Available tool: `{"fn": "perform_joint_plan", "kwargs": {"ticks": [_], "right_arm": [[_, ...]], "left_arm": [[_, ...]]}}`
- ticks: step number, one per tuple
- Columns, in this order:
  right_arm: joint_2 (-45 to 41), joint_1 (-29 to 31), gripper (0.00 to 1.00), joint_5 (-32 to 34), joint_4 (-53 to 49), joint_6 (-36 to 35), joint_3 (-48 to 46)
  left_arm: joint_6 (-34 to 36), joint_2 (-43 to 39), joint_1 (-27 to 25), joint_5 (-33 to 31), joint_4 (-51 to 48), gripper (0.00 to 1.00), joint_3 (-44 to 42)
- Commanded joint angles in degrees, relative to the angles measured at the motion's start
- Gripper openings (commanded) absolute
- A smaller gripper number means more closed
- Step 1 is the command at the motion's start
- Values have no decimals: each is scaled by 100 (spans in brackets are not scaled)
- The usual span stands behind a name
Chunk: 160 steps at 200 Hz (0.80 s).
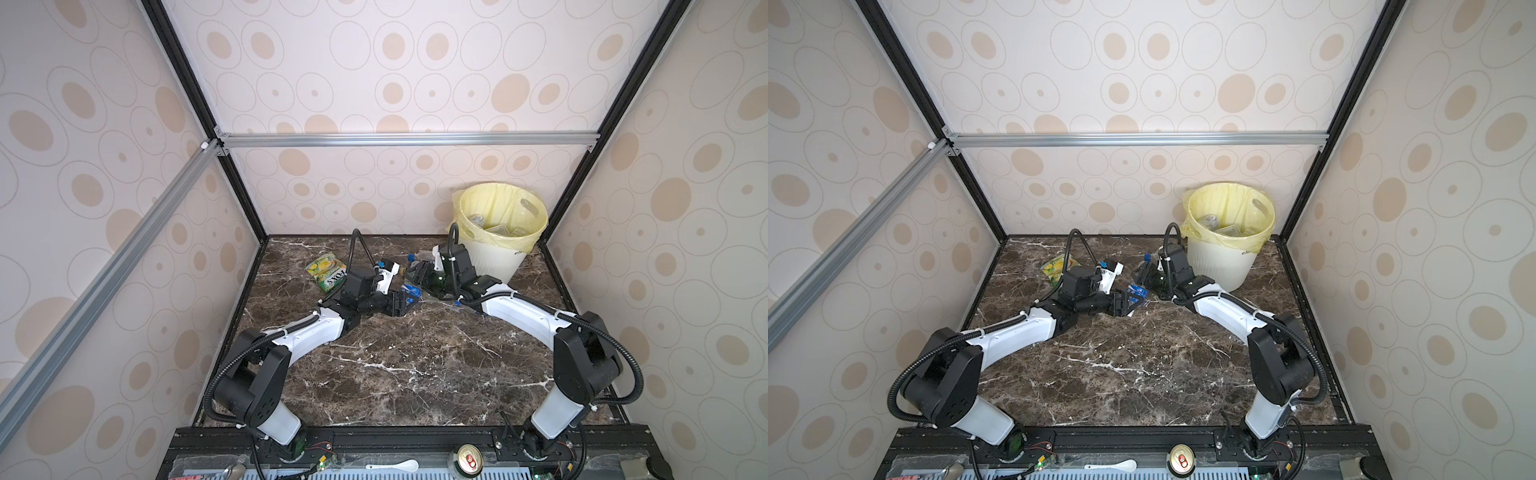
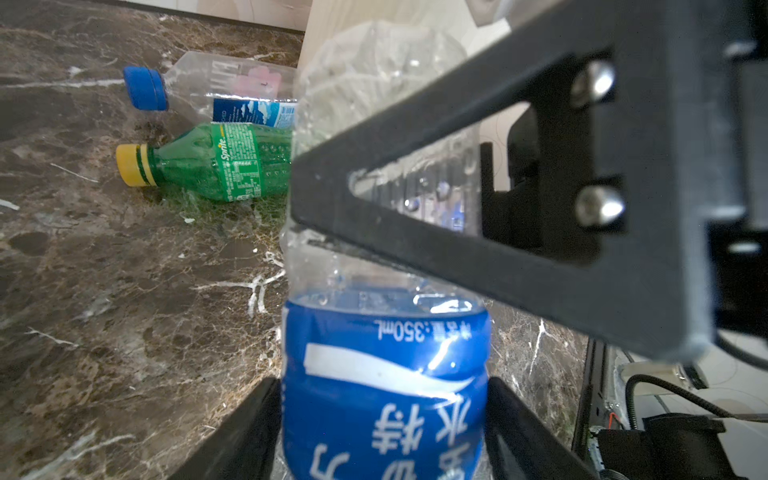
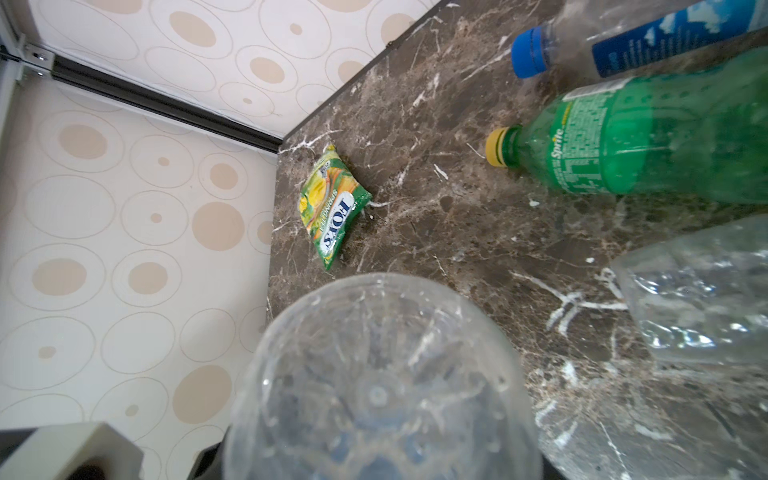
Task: Throw the plastic bottles in the bin
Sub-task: 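Carry the water bottle over the bin with the right gripper and release it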
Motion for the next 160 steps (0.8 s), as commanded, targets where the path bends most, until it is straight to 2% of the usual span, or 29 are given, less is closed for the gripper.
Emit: {"fn": "perform_joint_plan", "kwargs": {"ticks": [1, 28, 42, 119, 160], "right_arm": [[-259, 44, 56, 289, -487, -295, 250], [-403, 43, 56, 536, -771, -560, 439], [-478, 32, 56, 665, -867, -690, 524], [-798, -116, 55, 1285, -1825, -1670, 1517], [-1018, -252, 55, 1858, -2278, -2386, 2219]], "left_arm": [[154, -286, -39, -15, 72, 82, 42], [257, -387, -40, -26, 77, 90, 16], [320, -449, -56, -35, 97, 99, -12], [807, -1065, -90, -439, 82, 99, 86], [1823, -699, -539, -1435, -815, 99, 1350]]}}
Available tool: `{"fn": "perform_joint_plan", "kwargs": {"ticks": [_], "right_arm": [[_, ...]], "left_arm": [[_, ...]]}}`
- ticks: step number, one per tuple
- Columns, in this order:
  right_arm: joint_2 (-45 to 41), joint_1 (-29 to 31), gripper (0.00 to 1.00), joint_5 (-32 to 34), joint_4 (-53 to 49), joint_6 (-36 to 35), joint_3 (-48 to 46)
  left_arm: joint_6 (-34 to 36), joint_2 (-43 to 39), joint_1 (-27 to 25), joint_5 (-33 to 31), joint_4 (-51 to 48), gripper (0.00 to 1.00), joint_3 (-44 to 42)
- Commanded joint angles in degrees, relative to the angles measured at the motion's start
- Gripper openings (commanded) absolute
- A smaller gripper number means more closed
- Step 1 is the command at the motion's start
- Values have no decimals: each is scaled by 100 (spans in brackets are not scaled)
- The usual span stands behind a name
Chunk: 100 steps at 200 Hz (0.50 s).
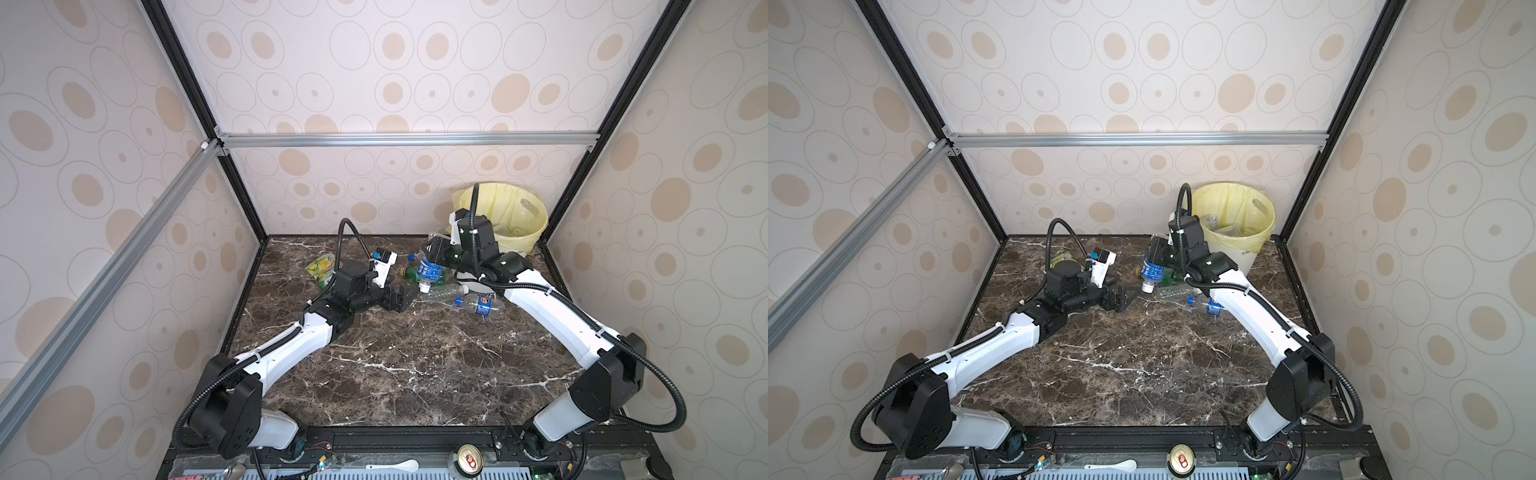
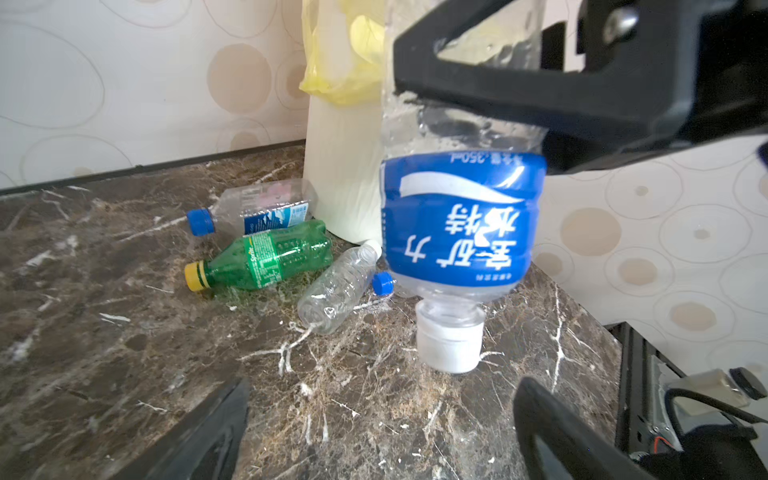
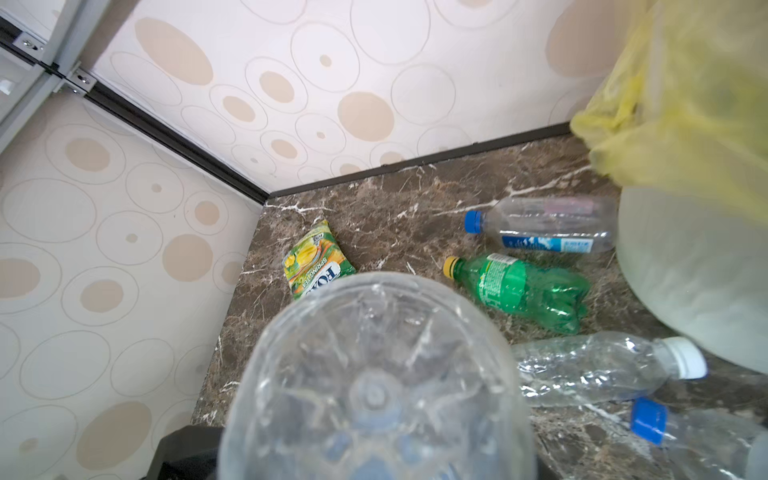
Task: Throw the plastic bottles in the bin
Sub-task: 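Carry the water bottle over the bin with the right gripper and release it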
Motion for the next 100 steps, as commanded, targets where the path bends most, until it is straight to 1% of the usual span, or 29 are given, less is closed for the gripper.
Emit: {"fn": "perform_joint_plan", "kwargs": {"ticks": [1, 49, 69, 100], "right_arm": [[-301, -111, 55, 513, -385, -614, 448], [-463, -484, 54, 980, -746, -1303, 1304], [-564, -644, 54, 1151, -701, -1592, 1534], [-690, -727, 54, 1534, -506, -2276, 1829]], "left_arm": [[863, 196, -301, -645, -463, 99, 933], [1726, 938, -754, -1425, -982, 99, 2358], [2018, 1202, -914, -1731, -1099, 99, 2816], [2369, 1596, -1175, -2175, -1179, 99, 3480]]}}
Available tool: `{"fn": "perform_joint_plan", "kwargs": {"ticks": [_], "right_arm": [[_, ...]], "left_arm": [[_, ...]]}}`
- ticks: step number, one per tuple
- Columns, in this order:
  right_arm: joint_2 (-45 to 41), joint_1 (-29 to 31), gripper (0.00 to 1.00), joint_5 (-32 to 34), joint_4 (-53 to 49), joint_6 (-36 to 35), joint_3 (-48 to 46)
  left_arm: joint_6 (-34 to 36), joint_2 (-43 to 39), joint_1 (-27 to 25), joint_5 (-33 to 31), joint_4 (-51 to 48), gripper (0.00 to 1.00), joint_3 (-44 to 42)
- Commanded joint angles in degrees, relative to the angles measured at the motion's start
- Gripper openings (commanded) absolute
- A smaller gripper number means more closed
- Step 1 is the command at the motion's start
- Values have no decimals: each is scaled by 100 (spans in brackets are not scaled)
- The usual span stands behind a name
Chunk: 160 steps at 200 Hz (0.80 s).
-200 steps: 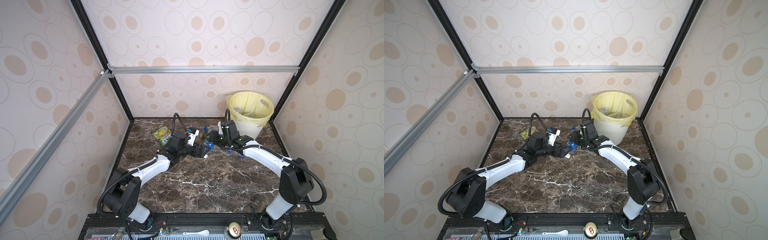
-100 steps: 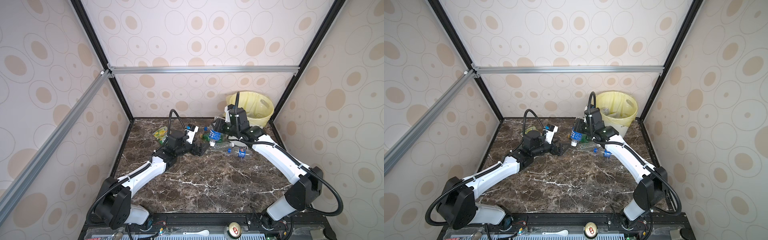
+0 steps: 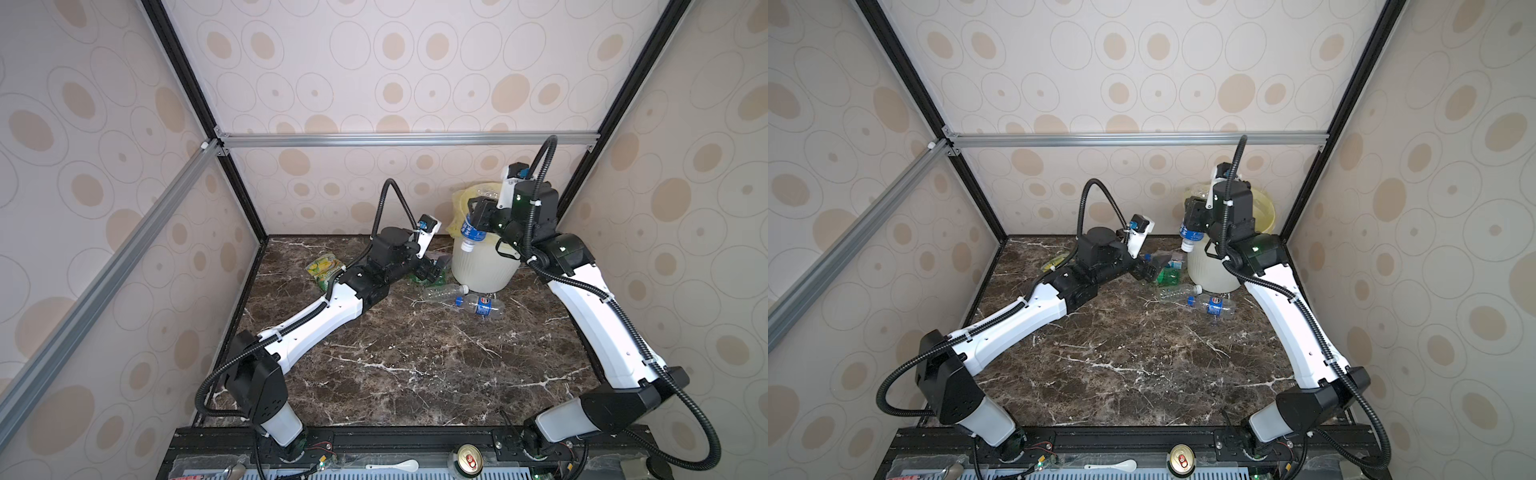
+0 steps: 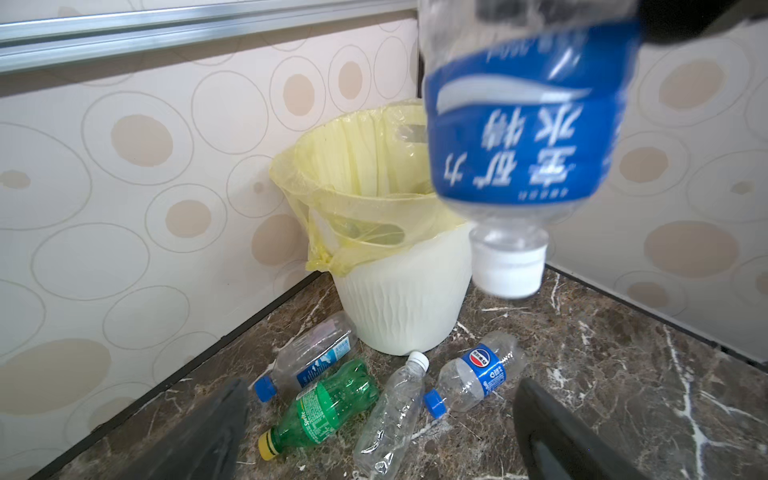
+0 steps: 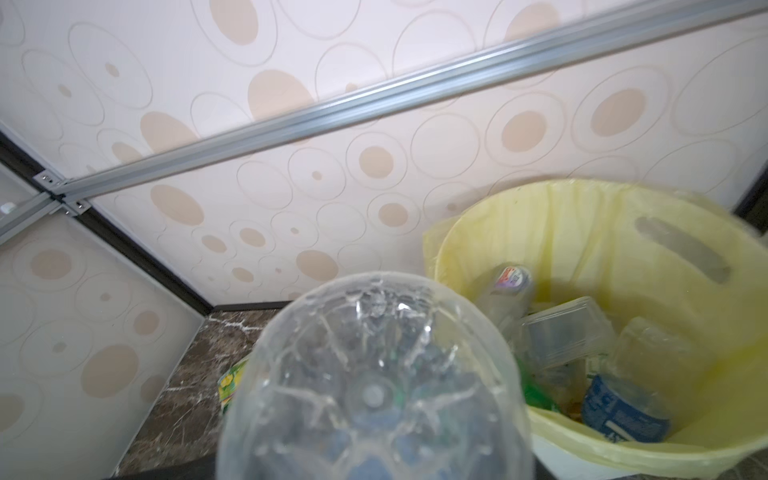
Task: Throw the plastic bottles in the bin
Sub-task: 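Carry the water bottle over the bin with the right gripper and release it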
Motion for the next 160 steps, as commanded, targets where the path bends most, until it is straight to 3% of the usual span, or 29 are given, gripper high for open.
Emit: {"fn": "perform_joint_plan", "kwargs": {"ticks": [1, 62, 97, 129, 160], "right_arm": [[-187, -28, 54, 426, 92, -741, 266], [-526, -54, 52, 782, 935, -1950, 414], [-495, -62, 51, 972, 1336, -2369, 625], [-122, -222, 51, 991, 1395, -2502, 967], [685, -829, 50, 870, 1253, -2140, 1290]], "left_arm": [[607, 238, -206, -530, -268, 99, 644], [1447, 916, -713, -1381, -164, 99, 1744], [1578, 992, -839, -1393, 27, 99, 1920], [1621, 977, -850, -1450, -17, 99, 1933], [1705, 800, -846, -1621, 134, 99, 1654]]}}
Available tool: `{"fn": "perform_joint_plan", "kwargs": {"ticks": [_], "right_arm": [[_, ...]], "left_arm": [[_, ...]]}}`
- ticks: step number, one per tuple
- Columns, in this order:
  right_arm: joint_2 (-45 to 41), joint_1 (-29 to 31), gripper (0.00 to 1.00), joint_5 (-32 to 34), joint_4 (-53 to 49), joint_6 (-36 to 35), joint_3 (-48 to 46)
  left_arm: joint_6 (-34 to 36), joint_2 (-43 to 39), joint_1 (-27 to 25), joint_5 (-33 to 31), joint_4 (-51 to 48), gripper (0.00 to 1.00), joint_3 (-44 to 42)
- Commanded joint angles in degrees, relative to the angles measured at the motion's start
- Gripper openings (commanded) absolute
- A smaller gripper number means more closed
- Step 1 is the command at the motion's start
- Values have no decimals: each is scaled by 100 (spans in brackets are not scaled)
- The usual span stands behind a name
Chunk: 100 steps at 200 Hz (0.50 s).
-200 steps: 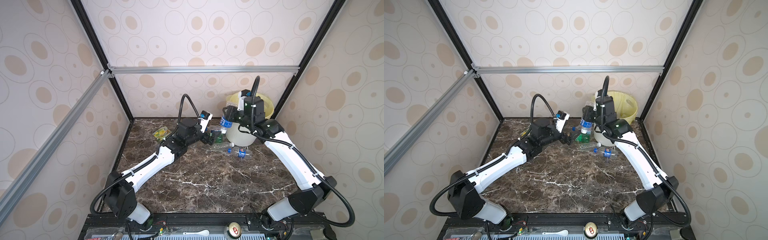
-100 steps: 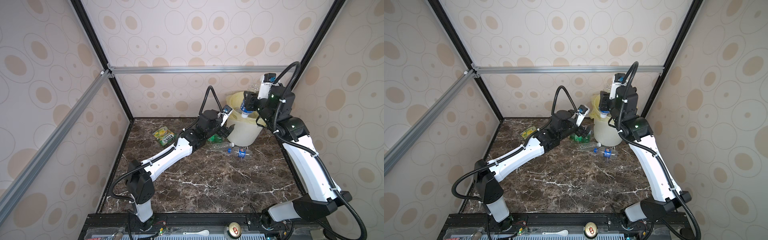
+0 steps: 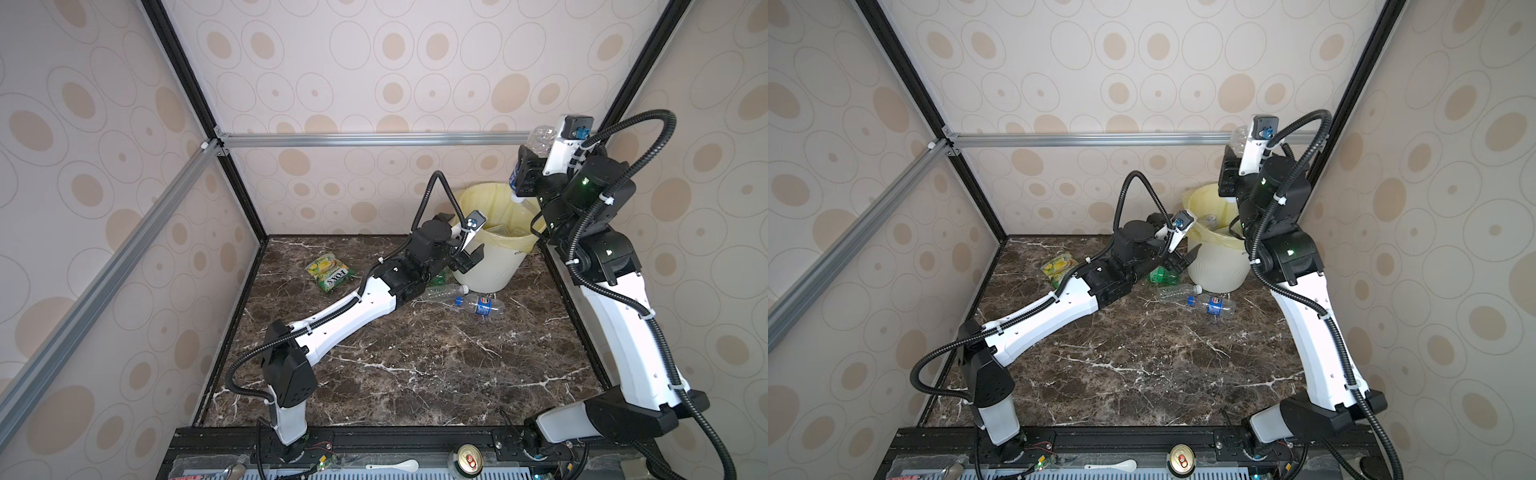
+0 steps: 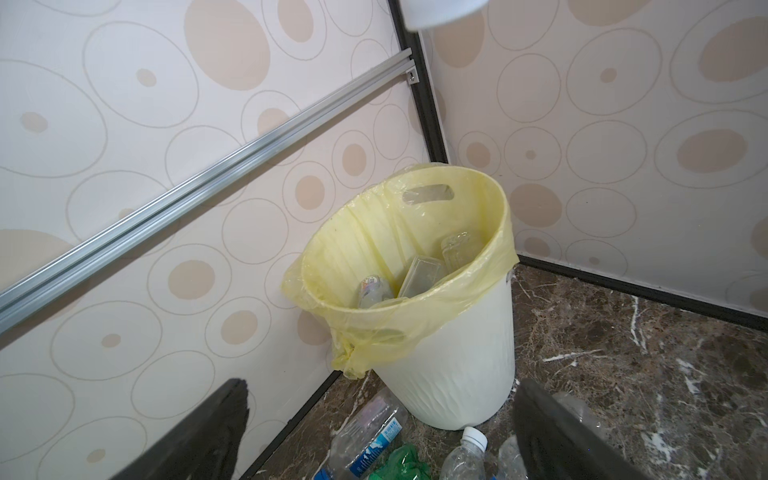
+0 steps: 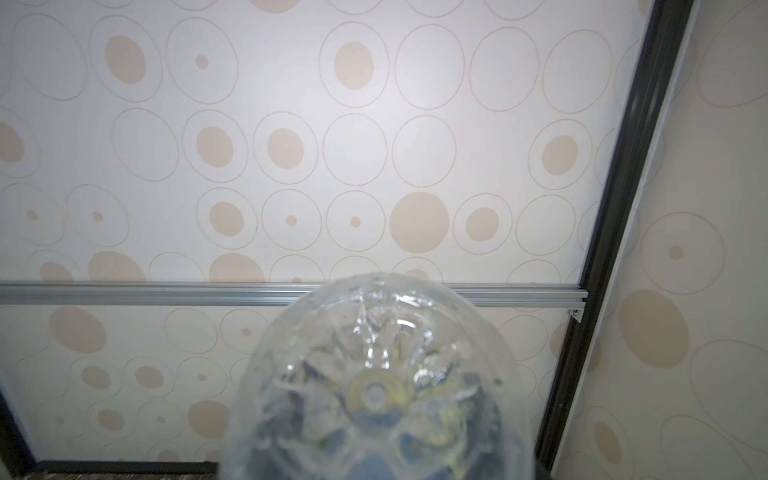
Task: Throw the plastic bottles in the bin
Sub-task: 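Carry the water bottle over the bin with the right gripper and release it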
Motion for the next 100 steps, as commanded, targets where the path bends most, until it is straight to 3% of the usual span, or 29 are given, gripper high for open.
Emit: {"fn": "perform_joint_plan", "kwargs": {"ticks": [1, 17, 35, 47, 60, 80, 100], "right_arm": [[703, -459, 50, 1, -49, 87, 203], [1456, -730, 53, 14, -766, 344, 863], [2251, -854, 80, 303, -1874, 647, 1921], [2462, -869, 91, 490, -2281, 791, 2281], [2314, -872, 98, 392, -2167, 834, 2081], [1870, -868, 100, 215, -1624, 862, 1280], [1686, -867, 100, 194, -1540, 885, 1047]], "left_arm": [[276, -174, -19, -206, 219, 99, -66], [272, -257, -19, -259, 275, 99, -203], [252, -325, -19, -322, 267, 99, -329], [239, -364, -19, -351, 240, 99, -403], [193, -399, -19, -362, 210, 99, -449], [125, -423, -20, -334, 170, 99, -466], [56, -461, -19, -319, 204, 99, -524]]}}
